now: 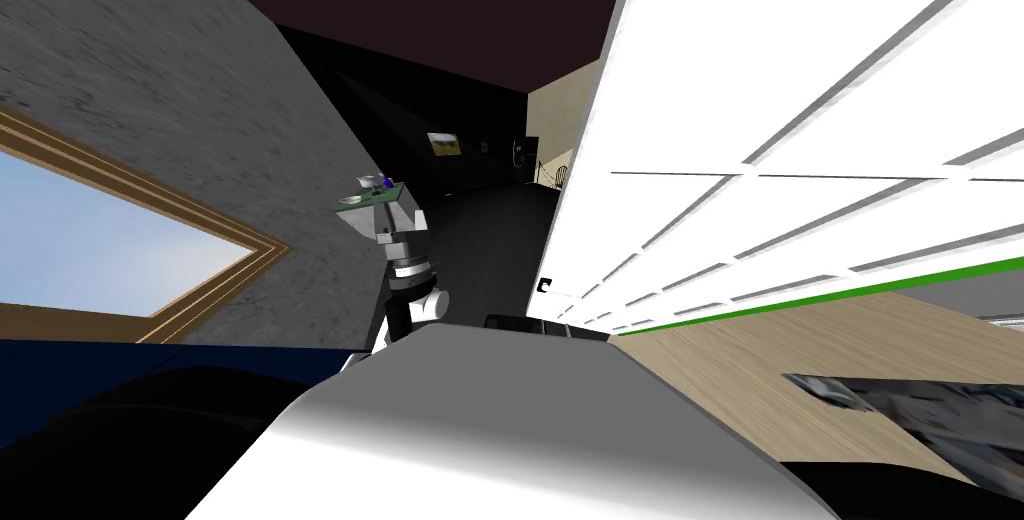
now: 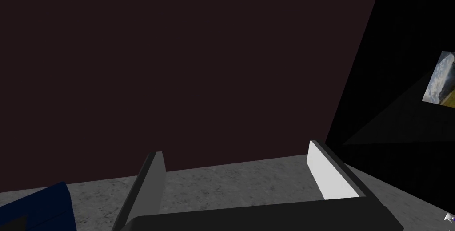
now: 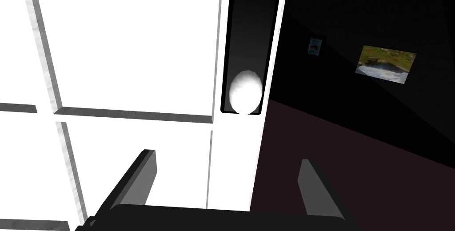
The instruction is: Push the door open
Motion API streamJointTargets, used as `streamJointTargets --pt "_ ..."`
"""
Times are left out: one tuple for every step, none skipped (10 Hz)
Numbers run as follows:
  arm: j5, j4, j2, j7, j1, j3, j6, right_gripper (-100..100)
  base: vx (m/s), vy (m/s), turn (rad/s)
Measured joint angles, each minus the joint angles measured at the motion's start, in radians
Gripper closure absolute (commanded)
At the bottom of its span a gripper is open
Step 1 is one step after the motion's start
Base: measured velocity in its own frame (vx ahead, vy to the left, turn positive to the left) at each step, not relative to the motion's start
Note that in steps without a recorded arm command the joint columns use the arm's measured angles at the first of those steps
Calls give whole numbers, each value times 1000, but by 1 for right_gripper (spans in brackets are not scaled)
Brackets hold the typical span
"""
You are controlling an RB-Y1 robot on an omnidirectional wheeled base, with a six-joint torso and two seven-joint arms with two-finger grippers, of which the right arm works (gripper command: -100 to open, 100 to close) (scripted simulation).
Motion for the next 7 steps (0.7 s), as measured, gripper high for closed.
streamJointTargets --pt "-12 1 19 12 13 11 -15 -100 25 43 -17" --pt "-13 1 21 14 14 12 -18 -100 99 -3 25" --pt "-14 -2 1 13 13 10 -14 -100 155 -26 30" --pt "-15 -1 -15 14 9 8 -11 -100 213 -35 31" --pt "-15 -4 -25 16 9 8 -8 -100 245 -28 9" --pt "-16 -11 -28 19 9 7 0 -100 229 5 15" --pt "-16 -13 -22 22 6 5 6 -100 236 19 -10"
